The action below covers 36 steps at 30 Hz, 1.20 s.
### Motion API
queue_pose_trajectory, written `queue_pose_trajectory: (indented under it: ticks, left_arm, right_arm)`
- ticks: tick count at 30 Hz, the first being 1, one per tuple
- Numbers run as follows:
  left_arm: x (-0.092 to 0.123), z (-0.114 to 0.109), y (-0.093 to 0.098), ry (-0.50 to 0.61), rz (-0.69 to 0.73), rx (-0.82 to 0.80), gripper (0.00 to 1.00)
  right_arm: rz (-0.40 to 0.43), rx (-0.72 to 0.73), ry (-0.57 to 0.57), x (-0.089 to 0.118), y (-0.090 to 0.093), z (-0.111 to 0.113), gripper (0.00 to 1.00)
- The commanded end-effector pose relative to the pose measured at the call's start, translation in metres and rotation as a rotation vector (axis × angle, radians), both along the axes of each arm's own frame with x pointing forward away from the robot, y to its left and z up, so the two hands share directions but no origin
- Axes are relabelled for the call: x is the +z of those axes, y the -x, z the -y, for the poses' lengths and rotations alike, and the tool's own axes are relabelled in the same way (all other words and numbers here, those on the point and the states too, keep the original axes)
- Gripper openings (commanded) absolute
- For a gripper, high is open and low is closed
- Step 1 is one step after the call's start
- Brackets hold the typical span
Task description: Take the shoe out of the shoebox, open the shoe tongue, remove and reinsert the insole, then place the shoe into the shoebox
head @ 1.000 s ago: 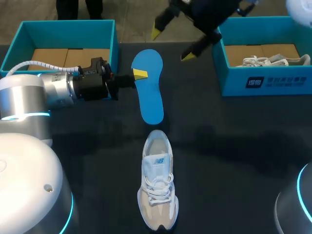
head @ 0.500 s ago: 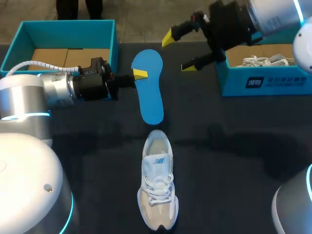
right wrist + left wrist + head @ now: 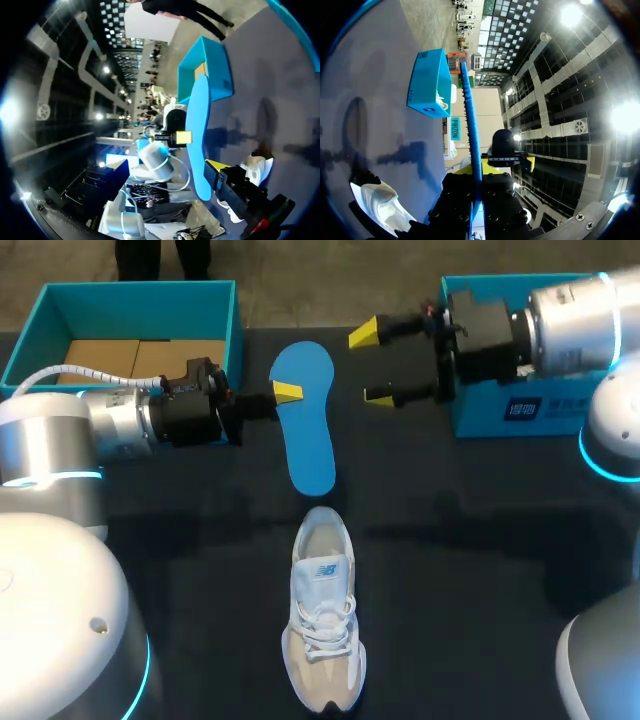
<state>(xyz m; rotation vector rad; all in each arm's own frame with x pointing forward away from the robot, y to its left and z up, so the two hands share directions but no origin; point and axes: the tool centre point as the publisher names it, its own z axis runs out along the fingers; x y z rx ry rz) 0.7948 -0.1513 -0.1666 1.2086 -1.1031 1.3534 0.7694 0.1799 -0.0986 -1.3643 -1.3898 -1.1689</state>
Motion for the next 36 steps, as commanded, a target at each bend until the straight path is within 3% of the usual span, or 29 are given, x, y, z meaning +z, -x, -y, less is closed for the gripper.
queue_pose_trajectory:
  ticks: [1,19,25,36]
  left_arm:
    - [0.0,-0.001,0.001,-0.003,-0.001,-0.002,0.0]
    - [0.0,-0.001,0.001,-0.002,0.028,-0.006,0.0]
    - [0.006,-0.007,0.005,-0.005,0.305,0.044,0.0]
    - [0.036,-0.03,0.008,0.172,1.053,0.078,0.0]
  right_arm:
    - [0.003,0.008,-0.166,-0.008,0.001,-0.003,1.0]
    - [-0.024,0.018,-0.124,-0.016,0.004,0.001,1.0]
    - [-0.024,0.018,-0.124,-0.016,0.004,0.001,1.0]
    - [-0.024,0.018,-0.124,-0.016,0.004,0.001,1.0]
